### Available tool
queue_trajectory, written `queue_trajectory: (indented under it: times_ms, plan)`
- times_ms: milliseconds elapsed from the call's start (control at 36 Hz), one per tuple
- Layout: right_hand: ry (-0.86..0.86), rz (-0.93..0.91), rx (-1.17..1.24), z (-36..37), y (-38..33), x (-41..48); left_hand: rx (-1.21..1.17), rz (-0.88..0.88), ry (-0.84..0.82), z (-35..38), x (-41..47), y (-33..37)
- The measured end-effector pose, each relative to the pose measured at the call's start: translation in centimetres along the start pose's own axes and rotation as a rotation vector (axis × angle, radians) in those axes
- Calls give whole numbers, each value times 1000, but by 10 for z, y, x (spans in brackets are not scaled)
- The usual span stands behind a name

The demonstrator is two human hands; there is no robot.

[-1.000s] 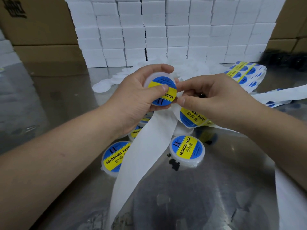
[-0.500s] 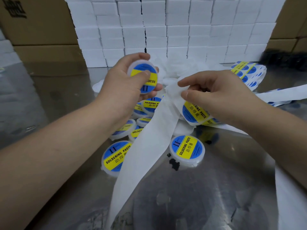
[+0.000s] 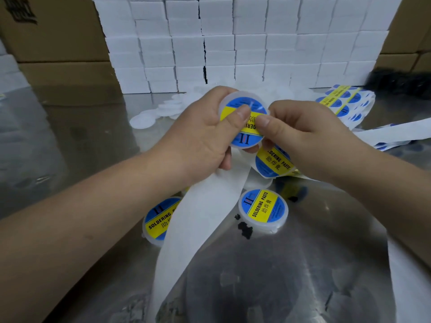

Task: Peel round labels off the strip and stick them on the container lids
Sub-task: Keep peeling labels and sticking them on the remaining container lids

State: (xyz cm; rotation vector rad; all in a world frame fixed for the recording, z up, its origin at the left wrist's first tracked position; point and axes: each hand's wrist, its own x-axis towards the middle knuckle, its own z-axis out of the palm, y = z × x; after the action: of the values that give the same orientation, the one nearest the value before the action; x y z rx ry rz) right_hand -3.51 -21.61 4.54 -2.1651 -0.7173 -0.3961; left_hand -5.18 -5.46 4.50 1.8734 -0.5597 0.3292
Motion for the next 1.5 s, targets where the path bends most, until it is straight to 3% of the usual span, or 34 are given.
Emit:
queue_trajectory:
  times_ms: [194,417,583,695,861,1083,1222,1500]
  plan:
    - [8,73,199,-2,-1,-1,-6,45,-41,2,-2,-2]
    - [78,51,60,0,1,0,26,63,-39,-1,0,-9]
    - [99,79,65,-3,1,1,250,-189,198,-18,13,-28]
    - [83,79,4,-1,2,0,519,-323,49,-24,16,-41]
    - [71,74,-20,0,0,0,682,-369,-69,-26,17,-47]
    - [89,61,-21,0,2,2,805,-287,119,-33,21,-55]
    - [81,39,1,-1,4,3,713,-271,260,-37,37,-56]
    - [55,-105,-124,-1,7,4,927,-316,-39,-35,126,-84]
